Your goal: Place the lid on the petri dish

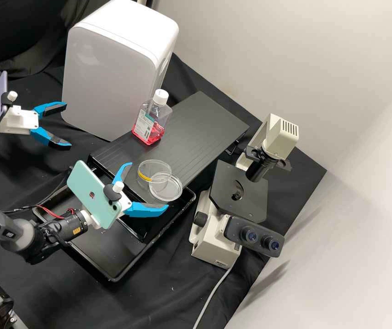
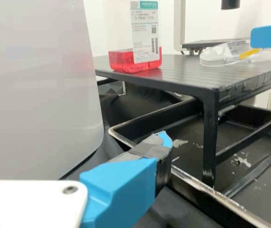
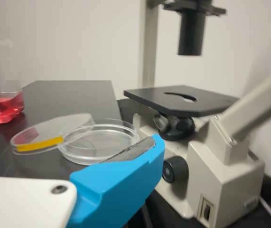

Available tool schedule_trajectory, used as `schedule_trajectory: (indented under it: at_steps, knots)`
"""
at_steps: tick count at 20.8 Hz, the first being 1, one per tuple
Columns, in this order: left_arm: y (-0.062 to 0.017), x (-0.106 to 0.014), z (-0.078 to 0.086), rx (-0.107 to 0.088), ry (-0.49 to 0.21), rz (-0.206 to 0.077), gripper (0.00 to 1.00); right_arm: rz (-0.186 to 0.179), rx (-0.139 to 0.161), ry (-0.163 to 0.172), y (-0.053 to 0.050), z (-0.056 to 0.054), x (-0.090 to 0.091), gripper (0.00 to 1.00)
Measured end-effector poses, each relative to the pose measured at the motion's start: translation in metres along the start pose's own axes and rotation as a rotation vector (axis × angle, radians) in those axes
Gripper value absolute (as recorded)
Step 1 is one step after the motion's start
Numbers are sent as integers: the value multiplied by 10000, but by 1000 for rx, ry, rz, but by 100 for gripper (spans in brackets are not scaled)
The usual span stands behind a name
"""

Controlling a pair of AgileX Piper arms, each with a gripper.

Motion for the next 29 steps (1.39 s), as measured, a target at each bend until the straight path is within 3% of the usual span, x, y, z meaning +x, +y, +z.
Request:
schedule_trajectory:
  at_steps: [3,6,10,18,29]
  knots:
    - [-2,0,-1,0,1,-1,100,26,56,-25,51,52,2,100]
    - [-2,0,-3,-1,3,0,100,49,84,-46,95,98,6,100]
    - [-2,0,-3,-1,3,0,100,35,85,-76,75,174,34,100]
    - [-2,0,-3,-1,3,0,100,-13,66,-59,19,167,147,100]
    - [1,0,-14,-7,15,3,100,-4,67,-45,41,137,187,100]
